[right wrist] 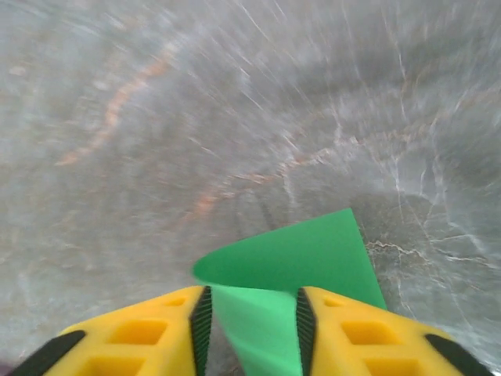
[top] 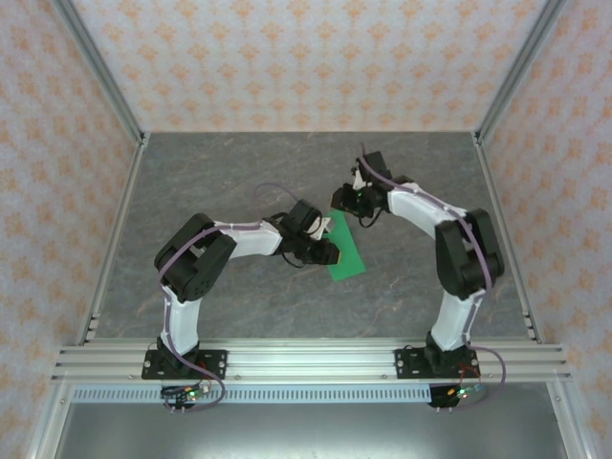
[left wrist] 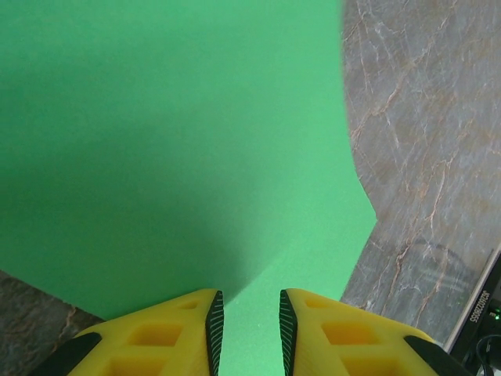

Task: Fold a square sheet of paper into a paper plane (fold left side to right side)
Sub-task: Hold the square sheet of paper at the center of the table, then first fold the square sheet of paper in half at the center of the table.

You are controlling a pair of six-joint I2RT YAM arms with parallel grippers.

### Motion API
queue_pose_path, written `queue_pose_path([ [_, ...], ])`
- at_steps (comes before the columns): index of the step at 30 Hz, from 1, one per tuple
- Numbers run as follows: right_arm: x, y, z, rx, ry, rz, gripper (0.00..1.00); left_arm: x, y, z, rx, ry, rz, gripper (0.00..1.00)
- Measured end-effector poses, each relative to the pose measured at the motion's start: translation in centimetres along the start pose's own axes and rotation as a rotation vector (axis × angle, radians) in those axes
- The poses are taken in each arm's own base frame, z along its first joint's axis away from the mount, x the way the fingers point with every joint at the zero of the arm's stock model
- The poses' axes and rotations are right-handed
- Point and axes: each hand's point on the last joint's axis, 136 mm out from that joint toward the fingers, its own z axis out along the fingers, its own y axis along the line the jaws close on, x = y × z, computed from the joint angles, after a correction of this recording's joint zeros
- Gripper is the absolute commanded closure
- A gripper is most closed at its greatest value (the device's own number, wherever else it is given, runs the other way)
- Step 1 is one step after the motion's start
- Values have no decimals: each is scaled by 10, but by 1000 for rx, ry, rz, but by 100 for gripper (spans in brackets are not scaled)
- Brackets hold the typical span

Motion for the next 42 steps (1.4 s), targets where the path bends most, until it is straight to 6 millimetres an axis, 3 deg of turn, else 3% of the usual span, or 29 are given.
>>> queue_pose_path([
  [3,-8,14,-46,-8,-94,-61,66,0,0,0,-1,0,-4,71],
  [6,9,7,-70,11,-111,-88,76,0,0,0,-2,-1,-4,71],
  [8,32,-8,-70,36,-70,-80,82,0,0,0,-2,-1,-4,71],
  [14,116,-56,-44,73,142,37,89,0,0,0,-3,-1,-7,71],
  [18,144,-67,-27,67,228,111,90,0,0,0,-4,-1,-7,71],
  [25,163,-76,1,87,315,146,90,-2,-1,0,-14,-5,-26,71],
  [33,161,-78,2,104,311,140,90,-21,-16,-7,-8,-34,-13,70],
  [42,161,-78,2,108,313,138,91,-52,-18,-19,-21,-93,16,70],
])
